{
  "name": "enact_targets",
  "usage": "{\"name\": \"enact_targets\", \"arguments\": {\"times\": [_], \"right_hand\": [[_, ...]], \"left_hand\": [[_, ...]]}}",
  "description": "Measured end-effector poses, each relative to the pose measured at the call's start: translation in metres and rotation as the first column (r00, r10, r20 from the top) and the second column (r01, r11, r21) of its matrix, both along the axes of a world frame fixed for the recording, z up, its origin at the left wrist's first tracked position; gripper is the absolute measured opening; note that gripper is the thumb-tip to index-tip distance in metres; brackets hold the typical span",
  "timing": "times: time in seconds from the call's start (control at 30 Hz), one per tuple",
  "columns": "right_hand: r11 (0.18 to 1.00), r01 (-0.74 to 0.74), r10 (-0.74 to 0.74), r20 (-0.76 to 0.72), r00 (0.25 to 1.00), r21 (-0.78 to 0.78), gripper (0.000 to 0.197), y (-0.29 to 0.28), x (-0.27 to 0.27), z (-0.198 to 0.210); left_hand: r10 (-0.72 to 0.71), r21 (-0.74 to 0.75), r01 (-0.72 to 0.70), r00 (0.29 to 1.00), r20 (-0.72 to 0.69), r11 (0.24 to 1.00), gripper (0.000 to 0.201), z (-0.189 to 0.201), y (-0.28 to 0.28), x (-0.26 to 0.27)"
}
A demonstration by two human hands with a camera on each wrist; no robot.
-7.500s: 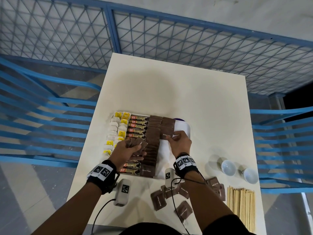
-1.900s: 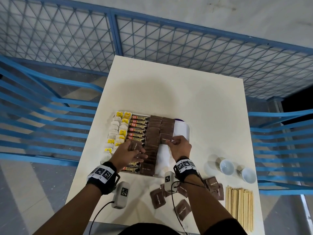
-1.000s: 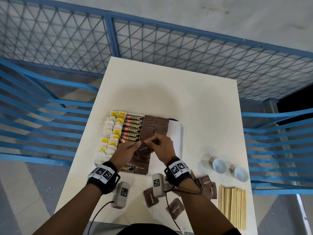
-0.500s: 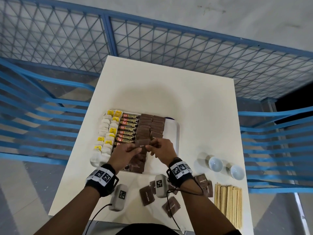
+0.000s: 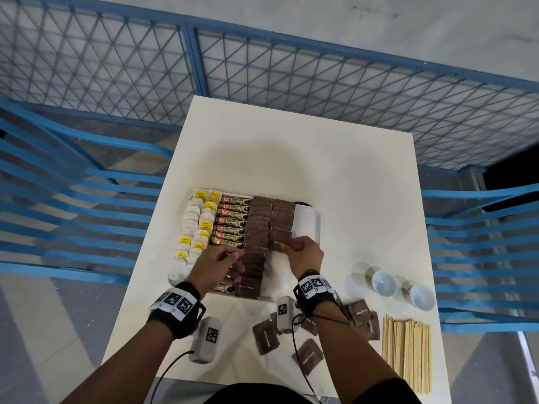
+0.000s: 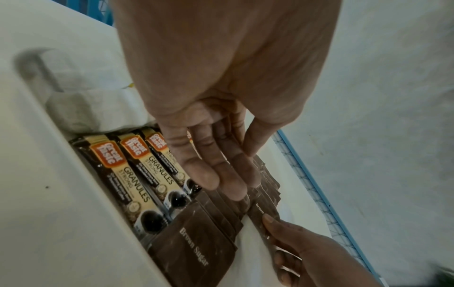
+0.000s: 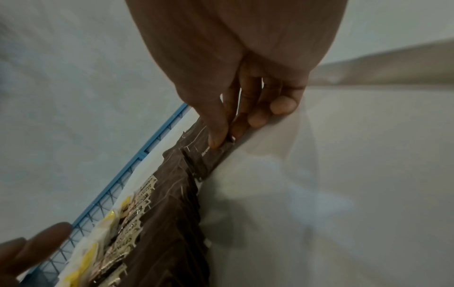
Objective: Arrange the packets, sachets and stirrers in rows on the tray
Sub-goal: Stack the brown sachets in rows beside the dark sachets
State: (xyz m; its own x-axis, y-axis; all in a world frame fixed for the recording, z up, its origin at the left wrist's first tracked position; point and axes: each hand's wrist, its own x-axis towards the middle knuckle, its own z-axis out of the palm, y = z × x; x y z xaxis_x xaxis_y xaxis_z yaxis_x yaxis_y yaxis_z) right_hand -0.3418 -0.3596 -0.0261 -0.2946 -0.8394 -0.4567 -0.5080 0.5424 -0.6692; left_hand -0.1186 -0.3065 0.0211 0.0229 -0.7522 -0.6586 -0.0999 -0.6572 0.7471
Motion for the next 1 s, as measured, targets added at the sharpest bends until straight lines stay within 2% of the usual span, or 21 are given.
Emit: {"name": "enact_targets", "arguments": {"times": [0.1,0.37,0.7,0.87,0.93,1.0], "right_hand": [[1.000,0.016,-0.016,-0.002,1.000,-0.006,0.027,0.000,0.003,0.000],[0.999,-0.010,0.010,-0.008,1.000,-0.043,0.019,-0.001,0.005,-0.003],[0.997,-0.009,0.009,-0.001,1.000,-0.071,0.028,0.003,0.001,-0.004],[0.991,0.013,-0.013,0.000,1.000,-0.132,0.019,0.022,-0.010,0.007],[0.989,0.005,-0.004,0.005,1.000,-0.145,0.012,0.036,-0.017,0.015],[0.989,0.018,-0.016,0.017,1.000,-0.148,0.006,0.055,-0.023,0.020]], "left_hand": [[-0.002,0.006,0.002,1.000,-0.012,1.000,0.015,-0.001,-0.002,0.006],[-0.027,-0.011,0.027,1.000,-0.002,1.000,0.014,-0.006,-0.006,0.014],[-0.074,-0.035,0.075,0.997,0.008,0.997,0.015,-0.009,-0.003,0.011],[-0.239,-0.134,0.254,0.963,0.122,0.958,0.008,-0.011,0.005,-0.002],[-0.326,-0.192,0.352,0.932,0.158,0.916,0.008,-0.015,0.012,-0.011],[-0.434,-0.242,0.483,0.871,0.230,0.842,0.010,-0.022,0.021,-0.021]]}}
